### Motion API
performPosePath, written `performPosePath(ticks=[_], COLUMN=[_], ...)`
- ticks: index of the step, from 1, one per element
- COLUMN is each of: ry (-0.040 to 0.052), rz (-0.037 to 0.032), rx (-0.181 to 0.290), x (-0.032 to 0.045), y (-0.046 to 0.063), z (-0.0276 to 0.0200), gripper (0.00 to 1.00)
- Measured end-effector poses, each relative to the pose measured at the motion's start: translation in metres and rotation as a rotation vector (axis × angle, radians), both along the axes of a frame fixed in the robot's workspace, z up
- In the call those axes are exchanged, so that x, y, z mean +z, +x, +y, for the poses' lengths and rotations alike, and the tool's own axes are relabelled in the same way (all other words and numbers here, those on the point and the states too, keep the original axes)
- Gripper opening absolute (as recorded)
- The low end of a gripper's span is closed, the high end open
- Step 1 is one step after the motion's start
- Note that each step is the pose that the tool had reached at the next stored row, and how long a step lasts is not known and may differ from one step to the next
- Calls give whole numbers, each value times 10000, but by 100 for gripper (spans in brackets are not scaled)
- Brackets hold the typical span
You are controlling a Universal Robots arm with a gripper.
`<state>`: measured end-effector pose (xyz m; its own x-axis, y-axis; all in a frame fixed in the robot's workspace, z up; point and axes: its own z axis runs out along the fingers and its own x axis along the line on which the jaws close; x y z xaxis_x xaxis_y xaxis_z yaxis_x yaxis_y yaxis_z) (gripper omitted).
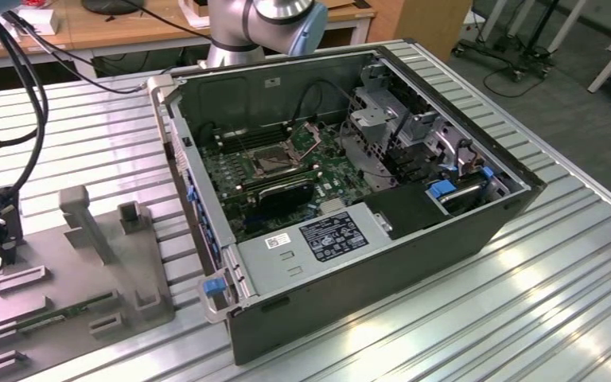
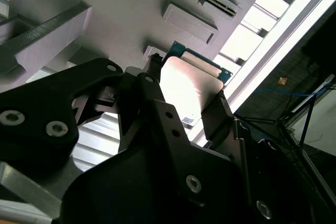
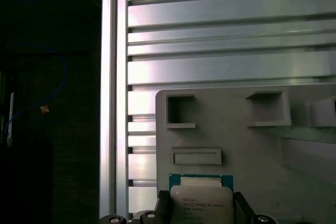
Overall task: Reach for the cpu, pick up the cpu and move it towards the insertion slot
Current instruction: 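Pick up the cpu and move it towards the insertion slot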
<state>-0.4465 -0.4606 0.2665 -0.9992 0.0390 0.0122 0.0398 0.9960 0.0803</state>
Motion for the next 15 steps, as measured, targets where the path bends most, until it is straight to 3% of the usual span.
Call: performPosePath(ticks=[5,15], ry=[-87,-167], rz=[1,0], rx=[-3,-22], x=[2,14], y=[0,1], z=[0,0], gripper=[55,55])
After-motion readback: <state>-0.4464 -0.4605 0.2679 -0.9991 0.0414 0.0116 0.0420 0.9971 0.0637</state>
